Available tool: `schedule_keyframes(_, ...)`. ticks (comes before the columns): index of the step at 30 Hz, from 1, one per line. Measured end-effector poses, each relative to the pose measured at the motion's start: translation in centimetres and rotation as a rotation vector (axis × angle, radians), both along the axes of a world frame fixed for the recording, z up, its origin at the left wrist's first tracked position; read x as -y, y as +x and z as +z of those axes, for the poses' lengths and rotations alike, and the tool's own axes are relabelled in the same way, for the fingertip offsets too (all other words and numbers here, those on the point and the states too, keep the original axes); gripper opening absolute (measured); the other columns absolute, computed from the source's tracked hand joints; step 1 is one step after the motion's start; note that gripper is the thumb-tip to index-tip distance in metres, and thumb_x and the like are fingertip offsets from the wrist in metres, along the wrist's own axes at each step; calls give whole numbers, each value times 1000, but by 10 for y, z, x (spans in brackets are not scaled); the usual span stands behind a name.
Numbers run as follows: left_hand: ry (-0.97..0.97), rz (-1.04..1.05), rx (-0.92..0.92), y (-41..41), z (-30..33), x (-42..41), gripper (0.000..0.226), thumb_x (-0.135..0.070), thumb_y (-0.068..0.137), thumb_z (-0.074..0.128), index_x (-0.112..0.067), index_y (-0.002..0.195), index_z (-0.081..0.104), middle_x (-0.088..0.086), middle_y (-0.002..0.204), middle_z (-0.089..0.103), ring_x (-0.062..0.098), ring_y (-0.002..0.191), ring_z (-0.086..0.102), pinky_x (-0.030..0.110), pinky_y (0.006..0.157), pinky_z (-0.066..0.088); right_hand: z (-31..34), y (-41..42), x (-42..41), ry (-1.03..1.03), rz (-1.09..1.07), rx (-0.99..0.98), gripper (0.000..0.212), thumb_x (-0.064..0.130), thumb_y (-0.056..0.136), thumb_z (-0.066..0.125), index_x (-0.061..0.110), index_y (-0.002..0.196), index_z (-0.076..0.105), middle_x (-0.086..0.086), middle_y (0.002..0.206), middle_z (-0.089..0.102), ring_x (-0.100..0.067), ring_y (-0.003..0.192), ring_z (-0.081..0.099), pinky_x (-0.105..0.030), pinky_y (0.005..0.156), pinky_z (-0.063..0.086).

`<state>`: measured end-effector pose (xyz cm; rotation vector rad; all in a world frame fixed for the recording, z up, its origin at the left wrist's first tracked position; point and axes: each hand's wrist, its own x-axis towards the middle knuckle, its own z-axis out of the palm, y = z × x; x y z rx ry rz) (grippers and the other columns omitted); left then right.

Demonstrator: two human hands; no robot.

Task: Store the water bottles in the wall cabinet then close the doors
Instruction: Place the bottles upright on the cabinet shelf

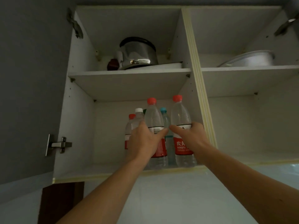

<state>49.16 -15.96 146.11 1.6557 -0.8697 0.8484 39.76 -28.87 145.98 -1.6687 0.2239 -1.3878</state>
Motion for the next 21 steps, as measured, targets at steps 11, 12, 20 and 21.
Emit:
schedule_keyframes(11,194,10,130,13,-37,-12,129,-59,68,85,-42,156,-8,4,146,44,22,120,58,38,91,50,-32,5,8,-309,-212,-107,79,24,83,81,24,147,34,-1,126,53,-14,99,59,-19,68,47)
schedule_keyframes(12,205,-25,117,16,-39,-13,130,-58,67,86,-44,155,-10,3,146,45,20,121,57,37,94,49,-37,3,9,-338,-236,-136,82,24,82,82,25,147,33,0,125,50,-12,97,56,-19,70,46)
schedule_keyframes(20,216,-68,105,27,-42,4,129,-55,70,84,-41,158,-9,1,145,50,16,126,54,31,98,42,-58,18,10,-347,-306,-139,87,30,87,76,26,155,21,2,131,44,-12,112,50,-32,97,48)
schedule_keyframes(21,213,-59,107,27,-44,8,128,-56,71,83,-42,157,-10,1,145,50,17,127,53,33,100,43,-61,21,11,-342,-332,-140,87,30,89,74,25,156,19,0,134,44,-16,117,50,-38,102,48)
